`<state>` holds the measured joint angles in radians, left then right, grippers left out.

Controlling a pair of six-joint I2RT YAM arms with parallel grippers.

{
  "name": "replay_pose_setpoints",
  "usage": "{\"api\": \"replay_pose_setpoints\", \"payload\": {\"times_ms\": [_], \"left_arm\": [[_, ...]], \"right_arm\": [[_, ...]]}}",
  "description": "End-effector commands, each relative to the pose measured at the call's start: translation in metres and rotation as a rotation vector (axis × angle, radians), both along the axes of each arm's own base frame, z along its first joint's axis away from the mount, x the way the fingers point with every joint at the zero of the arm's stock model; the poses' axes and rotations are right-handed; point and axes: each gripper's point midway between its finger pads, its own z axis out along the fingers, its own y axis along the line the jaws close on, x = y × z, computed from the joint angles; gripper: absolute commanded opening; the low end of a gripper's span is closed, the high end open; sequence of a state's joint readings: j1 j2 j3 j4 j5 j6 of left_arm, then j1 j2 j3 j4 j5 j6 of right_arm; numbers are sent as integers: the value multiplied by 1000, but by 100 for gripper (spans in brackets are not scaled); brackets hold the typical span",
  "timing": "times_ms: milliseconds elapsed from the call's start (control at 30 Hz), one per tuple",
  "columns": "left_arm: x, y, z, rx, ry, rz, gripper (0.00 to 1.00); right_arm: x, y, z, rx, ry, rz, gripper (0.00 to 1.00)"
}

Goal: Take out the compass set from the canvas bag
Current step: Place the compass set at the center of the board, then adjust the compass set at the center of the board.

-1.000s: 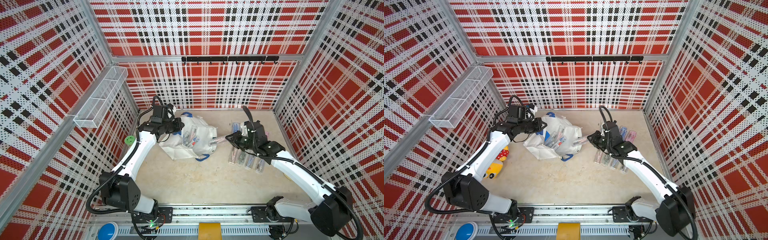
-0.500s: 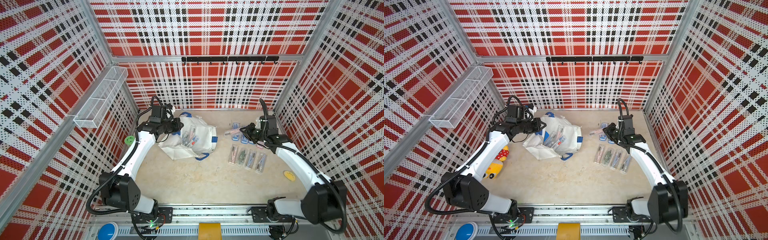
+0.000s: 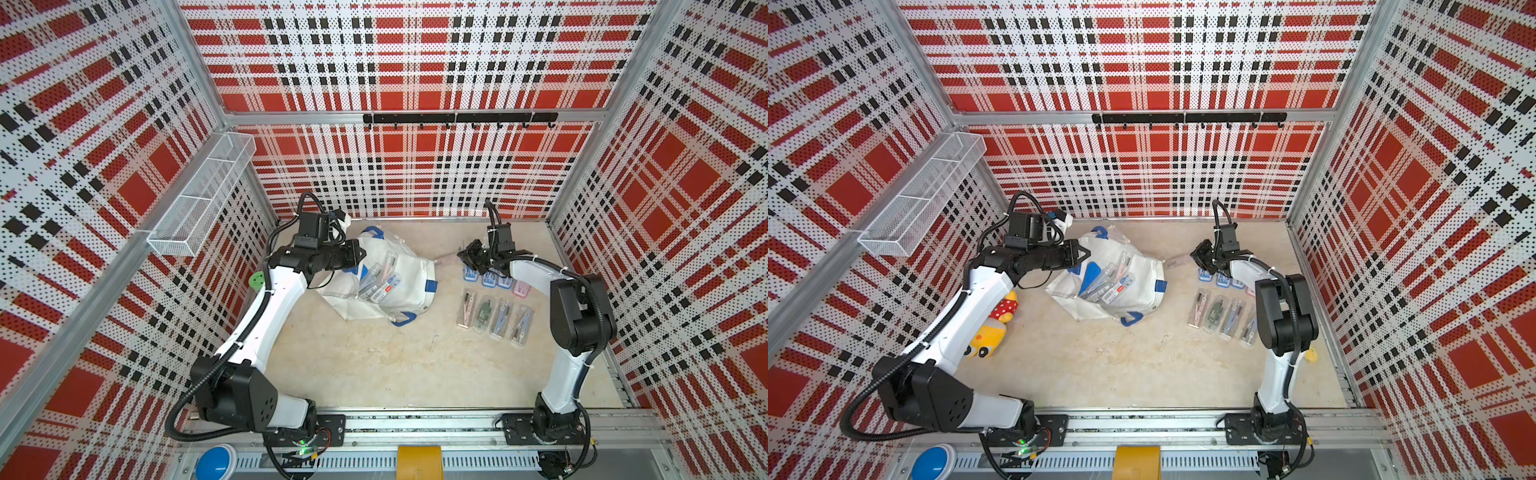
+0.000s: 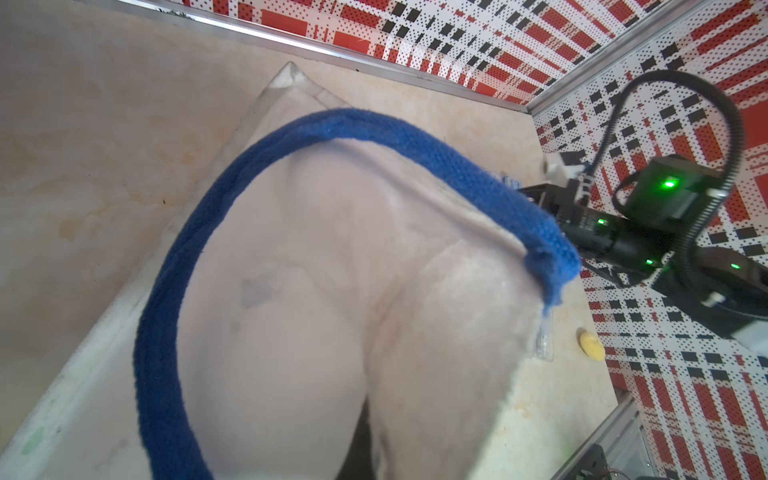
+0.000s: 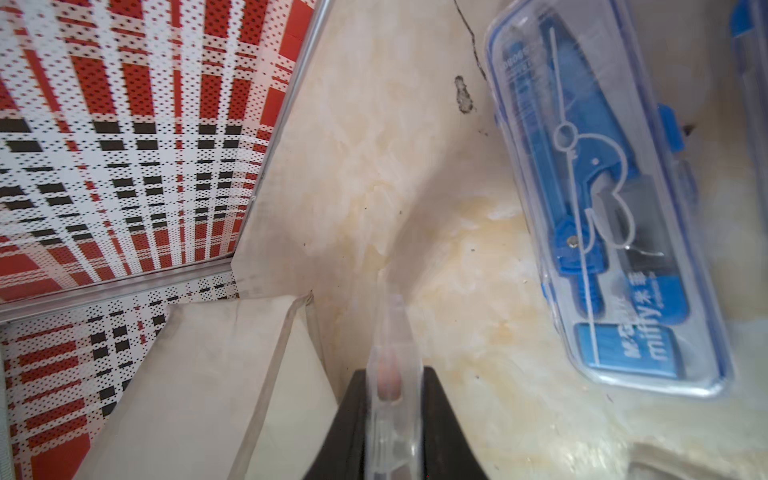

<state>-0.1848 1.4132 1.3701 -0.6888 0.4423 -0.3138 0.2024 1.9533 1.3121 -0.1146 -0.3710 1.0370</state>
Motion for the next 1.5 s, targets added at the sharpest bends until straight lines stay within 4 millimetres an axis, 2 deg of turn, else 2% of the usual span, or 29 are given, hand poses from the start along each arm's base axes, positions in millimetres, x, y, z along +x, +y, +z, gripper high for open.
{"api": "replay_pose_setpoints", "payload": {"times_ms": [0,200,367,500,600,733,833,967,1100,1267,1467], "left_arm": [[-7,2,13,-26,-37,-21,0],[3,18,17,-77,-41,29,0],[8,25,22,-93,-50,55,0],[9,28,25,-98,-57,65,0],[10,33,27,-100,-61,81,0],[10,38,29,-100,-68,98,0],[9,40,28,-100,-67,103,0],[8,42,26,-99,-61,109,0],[9,44,25,-96,-58,117,0],[8,49,22,-84,-48,131,0],[9,52,20,-76,-38,136,0]], "right_arm": [[20,20,15,80,-84,13,16],[10,36,-18,116,-39,2,20],[-4,46,-29,99,-23,22,38],[-18,47,-20,44,-22,61,52],[-29,45,-5,-33,-32,117,59],[-42,44,14,-198,-43,238,65],[-47,43,15,-345,-14,369,67],[-49,50,-1,-462,51,586,69],[-49,59,-16,-568,72,732,73],[-46,73,-27,-659,64,823,77],[-39,79,-47,-754,94,866,80]]}}
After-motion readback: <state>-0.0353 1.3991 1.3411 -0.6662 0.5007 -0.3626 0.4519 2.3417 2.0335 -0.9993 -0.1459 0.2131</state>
